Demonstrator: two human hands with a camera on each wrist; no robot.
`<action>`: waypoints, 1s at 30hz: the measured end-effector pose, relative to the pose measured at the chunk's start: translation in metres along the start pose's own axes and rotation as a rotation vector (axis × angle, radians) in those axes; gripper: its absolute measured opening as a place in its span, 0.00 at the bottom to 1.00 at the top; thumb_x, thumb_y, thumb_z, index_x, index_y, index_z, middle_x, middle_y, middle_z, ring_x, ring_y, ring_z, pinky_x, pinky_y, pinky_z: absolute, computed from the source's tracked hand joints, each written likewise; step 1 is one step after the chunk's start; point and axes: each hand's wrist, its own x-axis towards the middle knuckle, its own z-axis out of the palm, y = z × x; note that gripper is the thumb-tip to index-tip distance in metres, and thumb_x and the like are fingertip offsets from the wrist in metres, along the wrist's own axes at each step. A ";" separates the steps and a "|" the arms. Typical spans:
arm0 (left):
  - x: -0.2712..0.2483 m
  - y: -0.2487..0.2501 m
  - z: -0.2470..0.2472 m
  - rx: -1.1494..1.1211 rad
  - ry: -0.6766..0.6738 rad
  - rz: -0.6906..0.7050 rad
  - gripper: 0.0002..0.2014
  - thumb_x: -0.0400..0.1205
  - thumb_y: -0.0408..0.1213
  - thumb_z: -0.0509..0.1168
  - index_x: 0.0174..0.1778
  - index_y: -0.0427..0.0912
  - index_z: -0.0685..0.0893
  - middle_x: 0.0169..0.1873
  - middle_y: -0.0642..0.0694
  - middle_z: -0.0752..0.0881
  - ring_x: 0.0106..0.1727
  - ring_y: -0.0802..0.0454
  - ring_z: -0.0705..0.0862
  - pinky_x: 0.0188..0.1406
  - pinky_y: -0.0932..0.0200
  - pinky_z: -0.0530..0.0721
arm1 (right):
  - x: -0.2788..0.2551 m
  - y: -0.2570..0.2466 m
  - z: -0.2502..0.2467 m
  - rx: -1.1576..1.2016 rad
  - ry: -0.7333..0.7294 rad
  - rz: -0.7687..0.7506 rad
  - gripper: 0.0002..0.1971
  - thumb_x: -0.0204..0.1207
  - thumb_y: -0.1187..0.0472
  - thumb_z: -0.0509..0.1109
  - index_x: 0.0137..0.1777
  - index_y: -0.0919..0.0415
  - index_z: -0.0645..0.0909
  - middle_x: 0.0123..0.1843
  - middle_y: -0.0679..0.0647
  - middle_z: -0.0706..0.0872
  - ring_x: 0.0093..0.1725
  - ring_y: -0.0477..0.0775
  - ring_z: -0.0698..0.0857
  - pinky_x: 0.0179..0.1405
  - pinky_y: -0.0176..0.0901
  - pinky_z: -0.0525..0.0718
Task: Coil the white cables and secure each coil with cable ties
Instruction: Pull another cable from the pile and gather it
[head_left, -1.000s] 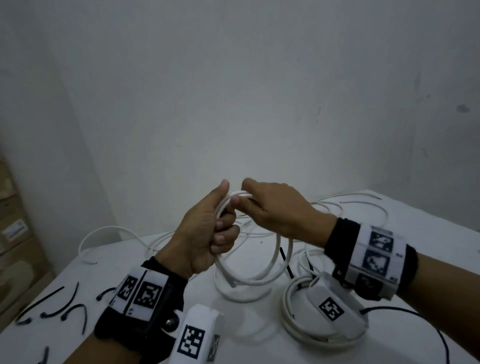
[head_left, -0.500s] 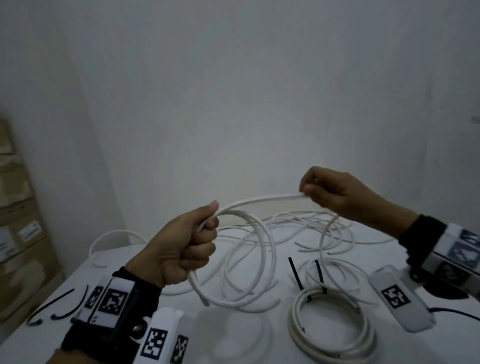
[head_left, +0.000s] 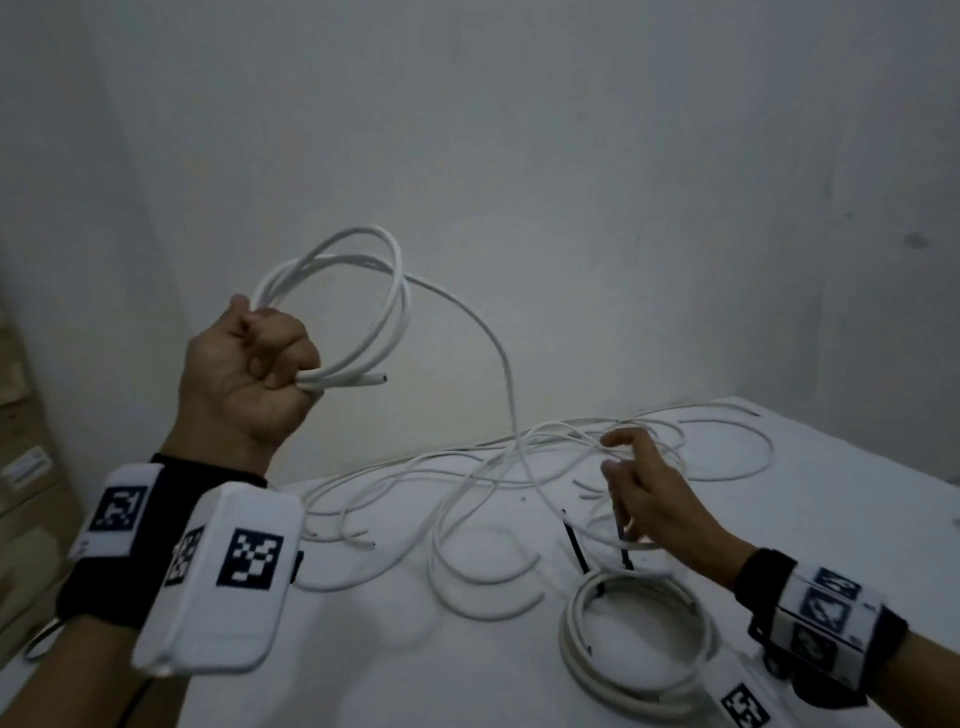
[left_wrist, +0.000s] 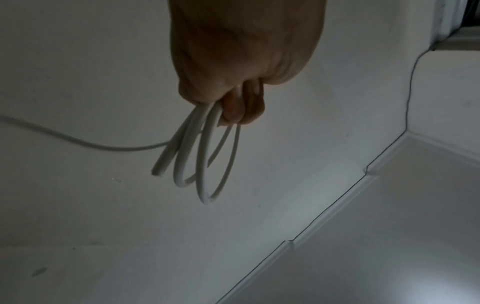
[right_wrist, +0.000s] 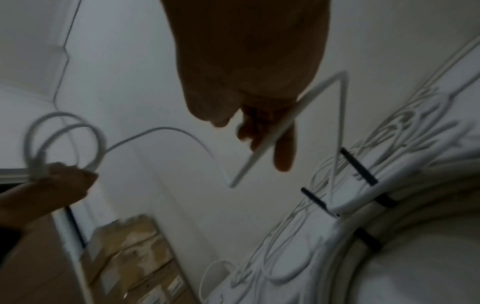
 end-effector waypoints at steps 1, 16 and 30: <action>0.000 -0.003 0.005 0.053 0.072 0.123 0.32 0.90 0.46 0.45 0.19 0.41 0.73 0.10 0.50 0.67 0.10 0.57 0.61 0.10 0.68 0.61 | -0.004 -0.004 0.003 -0.017 -0.075 0.035 0.06 0.85 0.54 0.57 0.59 0.49 0.70 0.34 0.58 0.81 0.28 0.49 0.79 0.24 0.45 0.81; -0.023 -0.137 0.006 1.269 0.036 -0.032 0.19 0.88 0.42 0.56 0.31 0.40 0.75 0.18 0.51 0.78 0.21 0.57 0.76 0.19 0.65 0.74 | -0.011 -0.135 0.020 -0.773 -0.344 -0.905 0.11 0.73 0.64 0.73 0.50 0.60 0.74 0.36 0.54 0.83 0.27 0.50 0.73 0.21 0.40 0.70; -0.021 -0.121 0.003 0.724 0.006 -0.477 0.29 0.82 0.65 0.48 0.29 0.43 0.70 0.11 0.50 0.60 0.08 0.57 0.58 0.14 0.72 0.52 | 0.057 -0.127 -0.017 -0.650 0.029 -0.694 0.19 0.73 0.44 0.73 0.39 0.53 0.66 0.21 0.43 0.67 0.20 0.44 0.65 0.22 0.39 0.62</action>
